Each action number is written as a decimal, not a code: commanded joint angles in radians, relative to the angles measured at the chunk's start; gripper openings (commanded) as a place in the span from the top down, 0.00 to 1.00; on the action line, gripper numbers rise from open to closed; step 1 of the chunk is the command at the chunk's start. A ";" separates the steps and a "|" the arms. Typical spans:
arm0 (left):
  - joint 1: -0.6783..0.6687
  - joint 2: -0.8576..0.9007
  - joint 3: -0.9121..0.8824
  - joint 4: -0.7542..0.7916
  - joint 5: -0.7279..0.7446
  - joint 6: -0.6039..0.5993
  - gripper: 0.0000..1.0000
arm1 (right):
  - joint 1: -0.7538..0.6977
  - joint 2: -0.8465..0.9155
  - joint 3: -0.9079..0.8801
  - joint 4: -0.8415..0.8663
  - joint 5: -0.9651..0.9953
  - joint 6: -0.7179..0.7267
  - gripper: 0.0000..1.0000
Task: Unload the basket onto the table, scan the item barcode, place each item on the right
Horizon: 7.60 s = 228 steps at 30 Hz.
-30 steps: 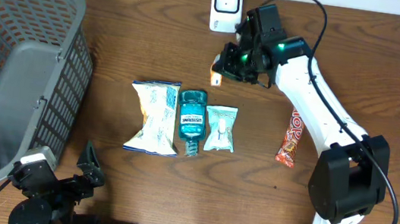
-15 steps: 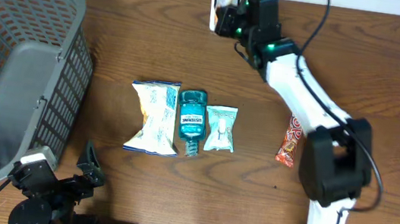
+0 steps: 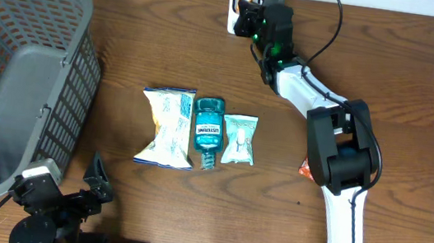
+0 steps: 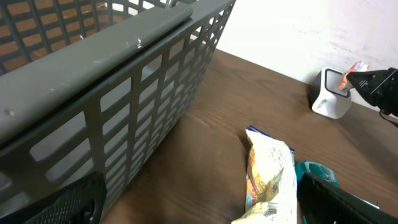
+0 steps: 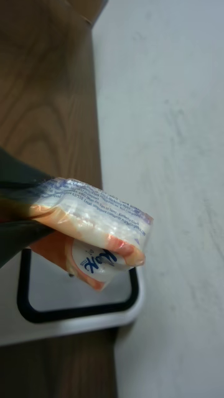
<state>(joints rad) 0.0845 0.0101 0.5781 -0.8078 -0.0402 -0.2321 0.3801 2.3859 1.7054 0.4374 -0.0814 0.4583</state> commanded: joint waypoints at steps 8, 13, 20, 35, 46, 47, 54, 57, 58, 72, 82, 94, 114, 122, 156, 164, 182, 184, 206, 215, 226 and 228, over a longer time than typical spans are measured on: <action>0.005 -0.007 -0.001 0.000 -0.013 0.002 0.02 | -0.011 0.054 0.009 0.026 0.038 -0.018 0.99; 0.005 -0.007 -0.001 0.000 -0.013 0.002 0.02 | -0.011 0.054 0.009 0.035 0.038 -0.018 0.99; 0.005 -0.007 -0.001 0.000 -0.013 0.002 0.02 | -0.012 0.055 0.016 0.099 0.037 -0.017 0.99; 0.005 -0.007 -0.001 0.000 -0.013 0.002 0.02 | -0.016 0.025 0.045 0.030 0.040 -0.068 0.99; 0.005 -0.007 -0.001 0.000 -0.013 0.002 0.02 | -0.172 -0.471 0.045 -0.893 0.838 -0.124 0.99; 0.005 -0.007 -0.001 0.000 -0.013 0.002 0.02 | -0.186 -0.482 0.045 -0.936 0.904 -0.123 0.99; 0.005 -0.007 -0.001 0.000 -0.013 0.002 0.02 | -0.419 -0.467 0.025 -1.170 1.089 -0.122 0.99; 0.005 -0.007 -0.001 0.000 -0.013 0.002 0.02 | -0.576 -0.425 -0.014 -1.175 0.996 -0.122 0.99; 0.005 -0.007 -0.001 0.000 -0.013 0.002 0.02 | -0.620 -0.408 -0.021 -1.175 0.977 -0.122 0.99; 0.005 -0.007 -0.001 0.000 -0.013 0.002 0.02 | -1.001 -0.219 -0.033 -1.177 0.751 -0.123 0.86; 0.005 -0.007 -0.001 0.000 -0.013 0.002 0.02 | -1.059 -0.270 0.000 -1.157 0.652 -0.144 0.01; 0.005 -0.007 -0.001 0.000 -0.013 0.002 0.02 | -0.924 -0.598 0.000 -1.168 -0.268 -0.002 0.01; 0.005 -0.007 -0.001 0.000 -0.013 0.002 0.02 | -0.224 -0.776 0.000 -1.400 -0.410 0.055 0.01; 0.005 -0.007 -0.001 0.000 -0.013 0.002 0.02 | -0.005 -0.776 0.000 -1.545 -0.298 -0.101 0.01; 0.005 -0.007 -0.001 0.000 -0.013 0.002 0.02 | 0.360 -0.776 -0.404 -1.202 0.272 -0.093 0.02; 0.005 -0.007 -0.001 0.000 -0.013 0.002 0.02 | 0.361 -0.767 -0.476 -1.102 0.320 -0.093 0.12; 0.005 -0.007 -0.001 0.000 -0.013 0.002 0.02 | 0.352 -0.725 -0.476 -1.179 0.372 -0.017 0.12; 0.005 -0.007 -0.001 0.000 -0.013 0.002 0.03 | 0.356 -0.703 -0.476 -1.165 0.399 -0.014 0.13; 0.005 -0.007 -0.001 0.000 -0.013 0.002 0.02 | 0.453 -0.370 -0.444 -1.095 0.552 -0.082 0.16; 0.005 -0.007 -0.001 0.000 -0.013 0.002 0.02 | 0.465 -0.370 -0.443 -1.216 0.502 -0.063 0.43; 0.005 -0.007 -0.001 0.000 -0.013 0.002 0.02 | 0.417 -0.373 -0.344 -1.373 0.384 -0.064 0.74; 0.005 -0.007 -0.001 0.000 -0.013 0.002 0.02 | 0.400 -0.373 -0.288 -1.429 0.324 -0.087 0.78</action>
<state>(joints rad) 0.0845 0.0101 0.5774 -0.8078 -0.0402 -0.2325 0.8059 2.0014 1.3304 -0.9443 0.3412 0.3916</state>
